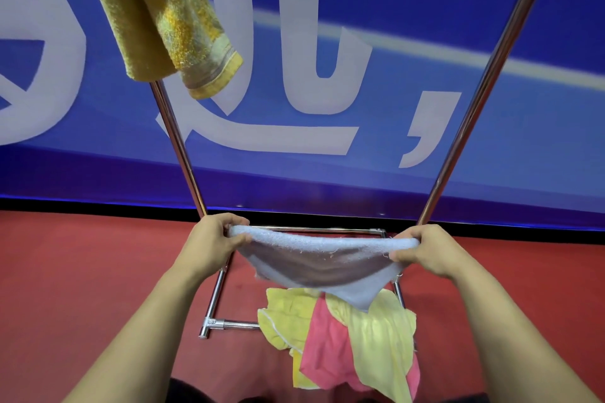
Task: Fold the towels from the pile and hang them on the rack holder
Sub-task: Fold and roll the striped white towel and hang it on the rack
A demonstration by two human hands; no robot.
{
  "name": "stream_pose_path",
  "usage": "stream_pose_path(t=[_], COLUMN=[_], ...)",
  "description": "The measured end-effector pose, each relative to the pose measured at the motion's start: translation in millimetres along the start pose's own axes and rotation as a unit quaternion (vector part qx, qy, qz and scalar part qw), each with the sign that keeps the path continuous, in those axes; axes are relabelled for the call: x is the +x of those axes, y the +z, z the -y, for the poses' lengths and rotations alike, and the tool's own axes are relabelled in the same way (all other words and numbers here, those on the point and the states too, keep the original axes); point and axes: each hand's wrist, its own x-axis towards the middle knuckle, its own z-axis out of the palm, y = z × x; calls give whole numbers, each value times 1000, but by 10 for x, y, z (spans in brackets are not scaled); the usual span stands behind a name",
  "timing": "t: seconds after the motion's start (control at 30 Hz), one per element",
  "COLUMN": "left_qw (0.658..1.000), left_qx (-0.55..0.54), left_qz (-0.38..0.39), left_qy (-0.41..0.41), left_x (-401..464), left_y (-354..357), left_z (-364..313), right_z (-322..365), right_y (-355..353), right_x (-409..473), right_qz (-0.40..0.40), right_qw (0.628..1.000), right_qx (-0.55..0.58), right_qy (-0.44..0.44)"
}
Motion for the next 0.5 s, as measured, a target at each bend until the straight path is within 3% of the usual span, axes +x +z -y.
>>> stream_pose_path(t=[0.33,0.5], left_qw=[994,987], left_qx=[101,140], left_qz=[34,55], left_qy=[22,49], left_x=[-27,-18], left_y=[-17,-10], left_z=[-30,-43], right_z=[-22,-34], right_y=[-6,-10], right_x=[-1,15], right_qz=[42,12], right_qw=[996,996], right_qx=[-73,-87], right_qy=[-26,0])
